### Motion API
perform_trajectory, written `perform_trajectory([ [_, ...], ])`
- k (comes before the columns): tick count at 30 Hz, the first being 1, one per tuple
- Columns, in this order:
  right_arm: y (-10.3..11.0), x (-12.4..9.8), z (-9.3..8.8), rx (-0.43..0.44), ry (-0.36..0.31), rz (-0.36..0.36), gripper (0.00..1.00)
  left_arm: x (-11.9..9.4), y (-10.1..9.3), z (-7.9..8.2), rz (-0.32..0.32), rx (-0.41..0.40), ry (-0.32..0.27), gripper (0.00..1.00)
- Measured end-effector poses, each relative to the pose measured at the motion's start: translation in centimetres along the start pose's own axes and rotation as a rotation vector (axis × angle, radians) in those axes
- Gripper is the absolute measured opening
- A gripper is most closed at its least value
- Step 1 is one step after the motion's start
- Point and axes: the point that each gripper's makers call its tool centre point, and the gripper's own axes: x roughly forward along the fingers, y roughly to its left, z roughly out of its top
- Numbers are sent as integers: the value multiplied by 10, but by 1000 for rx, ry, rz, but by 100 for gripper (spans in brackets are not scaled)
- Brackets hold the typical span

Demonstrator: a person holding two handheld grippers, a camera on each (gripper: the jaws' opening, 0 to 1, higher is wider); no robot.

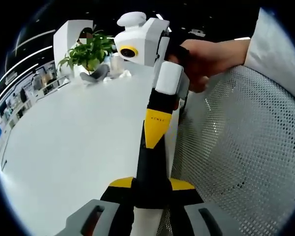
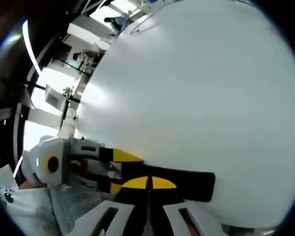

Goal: Press the specified remote control buttons in sequence, fully releasing each button before pressing the next.

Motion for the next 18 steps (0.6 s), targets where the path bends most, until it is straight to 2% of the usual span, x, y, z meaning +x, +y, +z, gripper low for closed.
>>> perform_trajectory([
  [8, 5, 2, -1, -7, 7, 19, 0, 0, 0, 0, -1, 6, 0, 25],
  [13, 3, 7, -4, -19, 31, 4, 0, 0, 0, 0, -1, 6, 1, 25],
  [18, 5, 6, -3, -24, 24, 14, 0, 0, 0, 0, -3, 14, 1, 25],
])
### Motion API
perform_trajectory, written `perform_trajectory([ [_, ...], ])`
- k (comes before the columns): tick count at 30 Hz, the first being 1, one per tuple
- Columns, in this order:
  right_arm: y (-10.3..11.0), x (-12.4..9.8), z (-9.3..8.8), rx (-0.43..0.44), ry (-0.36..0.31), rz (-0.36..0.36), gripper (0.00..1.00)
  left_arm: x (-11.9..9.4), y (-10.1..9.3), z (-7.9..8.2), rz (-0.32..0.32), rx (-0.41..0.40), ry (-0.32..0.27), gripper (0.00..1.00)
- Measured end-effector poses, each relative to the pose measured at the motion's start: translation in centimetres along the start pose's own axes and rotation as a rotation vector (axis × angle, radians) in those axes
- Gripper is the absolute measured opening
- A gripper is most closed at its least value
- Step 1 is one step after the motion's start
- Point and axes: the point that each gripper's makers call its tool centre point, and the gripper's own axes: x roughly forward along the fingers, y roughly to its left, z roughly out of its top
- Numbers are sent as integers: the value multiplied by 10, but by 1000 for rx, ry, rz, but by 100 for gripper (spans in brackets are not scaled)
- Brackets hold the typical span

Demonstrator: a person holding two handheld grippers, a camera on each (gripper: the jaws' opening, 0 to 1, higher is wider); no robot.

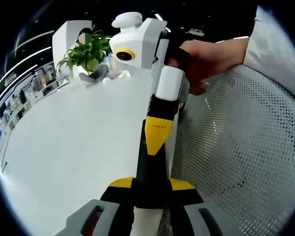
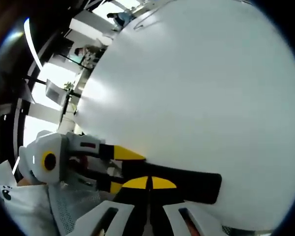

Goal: Press the specified remote control buttons in sequence, fully releasing each button before pressing the next.

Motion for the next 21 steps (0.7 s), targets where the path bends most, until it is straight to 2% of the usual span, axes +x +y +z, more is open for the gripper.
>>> perform_trajectory([
  [15, -4, 1, -1, 40, -3, -11, 0, 0, -1, 0, -3, 7, 0, 25],
  [21, -3, 2, 0, 15, -11, -25, 0, 0, 0, 0, -4, 6, 0, 25],
])
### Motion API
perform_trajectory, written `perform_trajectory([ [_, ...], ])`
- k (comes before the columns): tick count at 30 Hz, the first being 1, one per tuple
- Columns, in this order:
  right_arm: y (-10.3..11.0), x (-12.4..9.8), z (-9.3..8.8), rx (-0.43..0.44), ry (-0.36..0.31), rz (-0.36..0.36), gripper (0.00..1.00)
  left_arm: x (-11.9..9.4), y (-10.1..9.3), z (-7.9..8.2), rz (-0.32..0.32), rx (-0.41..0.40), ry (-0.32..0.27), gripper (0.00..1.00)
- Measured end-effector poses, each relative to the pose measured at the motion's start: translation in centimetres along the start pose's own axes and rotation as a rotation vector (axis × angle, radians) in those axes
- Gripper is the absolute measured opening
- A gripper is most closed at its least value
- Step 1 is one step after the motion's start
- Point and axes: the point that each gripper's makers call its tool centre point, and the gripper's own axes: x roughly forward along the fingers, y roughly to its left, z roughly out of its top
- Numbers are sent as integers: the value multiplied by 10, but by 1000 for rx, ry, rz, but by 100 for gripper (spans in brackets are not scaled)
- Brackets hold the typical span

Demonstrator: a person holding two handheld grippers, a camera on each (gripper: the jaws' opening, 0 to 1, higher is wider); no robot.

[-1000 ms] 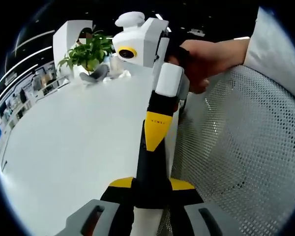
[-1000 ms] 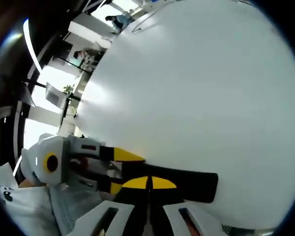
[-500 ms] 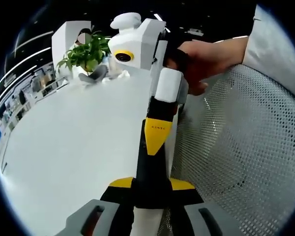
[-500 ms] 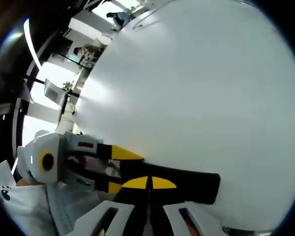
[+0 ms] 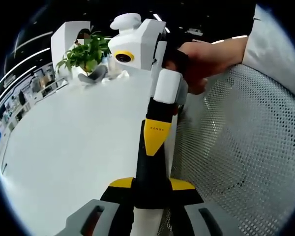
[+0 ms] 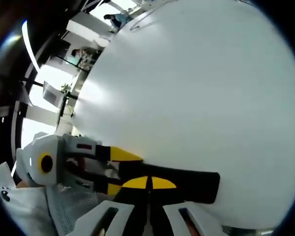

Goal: Press the specified remote control buttons in sequence, fully releasing each button before pressing the next.

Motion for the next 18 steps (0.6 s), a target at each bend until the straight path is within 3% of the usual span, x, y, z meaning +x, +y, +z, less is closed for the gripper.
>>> perform_trajectory([
  [18, 0, 3, -1, -6, 2, 6, 0, 0, 0, -3, -2, -3, -2, 25],
])
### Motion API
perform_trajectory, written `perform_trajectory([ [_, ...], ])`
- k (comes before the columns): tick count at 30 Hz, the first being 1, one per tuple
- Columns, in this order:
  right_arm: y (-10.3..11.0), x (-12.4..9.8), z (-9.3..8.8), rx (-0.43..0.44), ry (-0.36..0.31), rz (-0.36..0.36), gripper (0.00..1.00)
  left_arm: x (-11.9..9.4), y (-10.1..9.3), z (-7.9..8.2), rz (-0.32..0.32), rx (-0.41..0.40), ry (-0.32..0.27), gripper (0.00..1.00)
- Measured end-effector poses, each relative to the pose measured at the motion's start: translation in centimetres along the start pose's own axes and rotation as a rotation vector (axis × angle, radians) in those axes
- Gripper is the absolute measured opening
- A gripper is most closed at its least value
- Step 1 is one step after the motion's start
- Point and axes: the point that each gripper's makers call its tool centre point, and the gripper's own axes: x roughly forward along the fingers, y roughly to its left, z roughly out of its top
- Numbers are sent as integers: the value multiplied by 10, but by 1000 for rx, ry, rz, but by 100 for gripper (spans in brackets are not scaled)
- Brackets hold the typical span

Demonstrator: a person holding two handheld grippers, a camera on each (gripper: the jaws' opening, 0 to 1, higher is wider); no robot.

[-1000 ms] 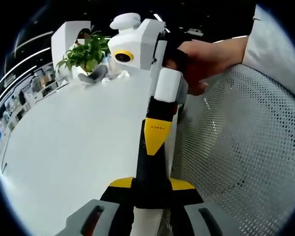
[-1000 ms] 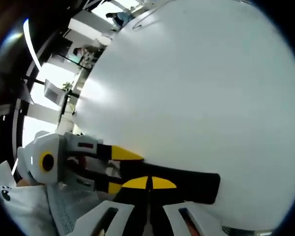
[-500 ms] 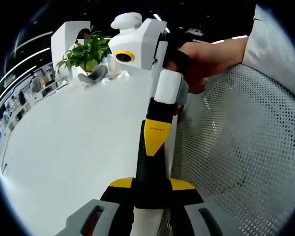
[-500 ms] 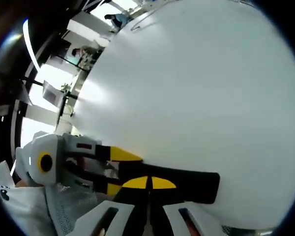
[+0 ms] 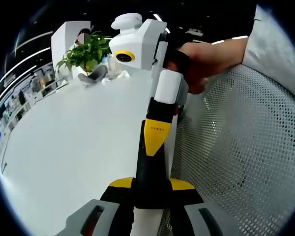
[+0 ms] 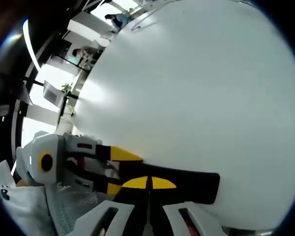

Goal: Press the specified remote control buttons in sequence, fully releasing each button before pressing the next.

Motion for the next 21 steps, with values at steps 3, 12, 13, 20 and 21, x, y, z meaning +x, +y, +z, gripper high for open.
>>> perform_trajectory([
  [3, 1, 0, -1, -17, 1, -8, 0, 0, 0, 0, 0, 0, 0, 25],
  [12, 2, 0, -1, -9, 7, -6, 0, 0, -1, 0, 2, 1, 2, 25],
  [13, 1, -1, -1, -10, 7, -6, 0, 0, -1, 0, 2, 2, 3, 25],
  [20, 0, -1, -1, 3, 8, 0, 0, 0, -1, 1, 3, 1, 3, 25],
  [21, 1, -1, -1, -2, 9, -2, 0, 0, -1, 1, 3, 1, 3, 25],
])
